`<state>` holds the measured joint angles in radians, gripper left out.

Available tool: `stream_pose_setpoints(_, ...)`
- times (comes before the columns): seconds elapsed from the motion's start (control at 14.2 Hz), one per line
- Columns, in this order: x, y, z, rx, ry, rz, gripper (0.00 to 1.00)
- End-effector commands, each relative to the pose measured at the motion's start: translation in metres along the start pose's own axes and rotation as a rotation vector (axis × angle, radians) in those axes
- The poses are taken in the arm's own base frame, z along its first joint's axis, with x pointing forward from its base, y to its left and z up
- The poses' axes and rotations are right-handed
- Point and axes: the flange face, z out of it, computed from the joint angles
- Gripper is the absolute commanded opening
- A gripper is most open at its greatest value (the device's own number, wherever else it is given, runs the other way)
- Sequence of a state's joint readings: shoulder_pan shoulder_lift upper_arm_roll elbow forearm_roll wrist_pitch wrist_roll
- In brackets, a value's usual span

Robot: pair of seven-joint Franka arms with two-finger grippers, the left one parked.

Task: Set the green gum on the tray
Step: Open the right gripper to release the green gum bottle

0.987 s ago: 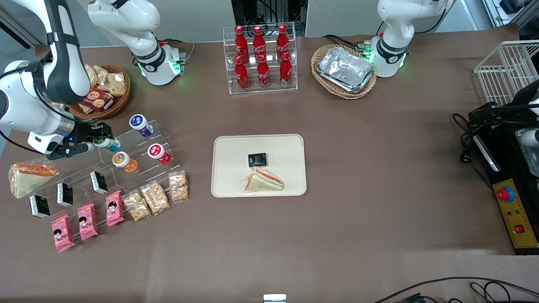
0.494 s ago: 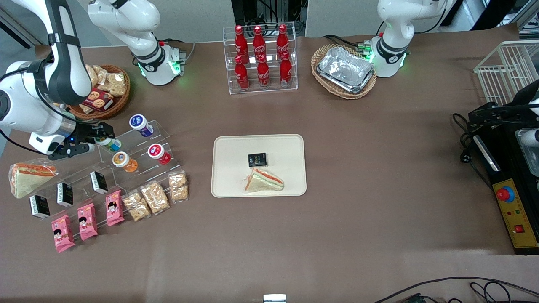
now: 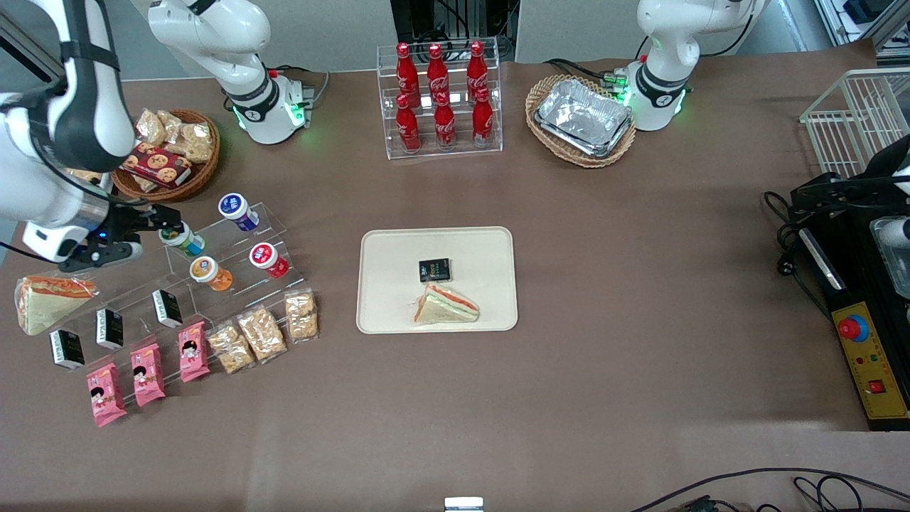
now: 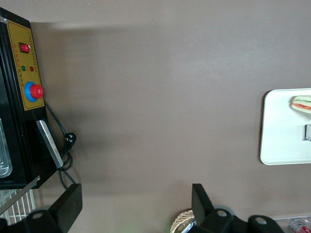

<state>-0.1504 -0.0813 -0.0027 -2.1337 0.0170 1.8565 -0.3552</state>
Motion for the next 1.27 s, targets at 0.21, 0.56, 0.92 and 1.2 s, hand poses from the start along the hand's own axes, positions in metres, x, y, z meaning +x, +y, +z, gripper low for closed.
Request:
stream_pose_setpoints(0.21,0.044,0.001,-0.094,0.047,0.012,0.013,0.99)
stream_pose_setpoints(0.56,0.060,-0.066,-0.143,0.026,0.019,0.056,0.99)
stream_pose_setpoints(0.92,0.066,-0.115,-0.164,0.009,0.061,0.120,0.99)
stream_pose_setpoints(1.2,0.064,-0.110,-0.172,0.012,0.077,0.126,0.99)
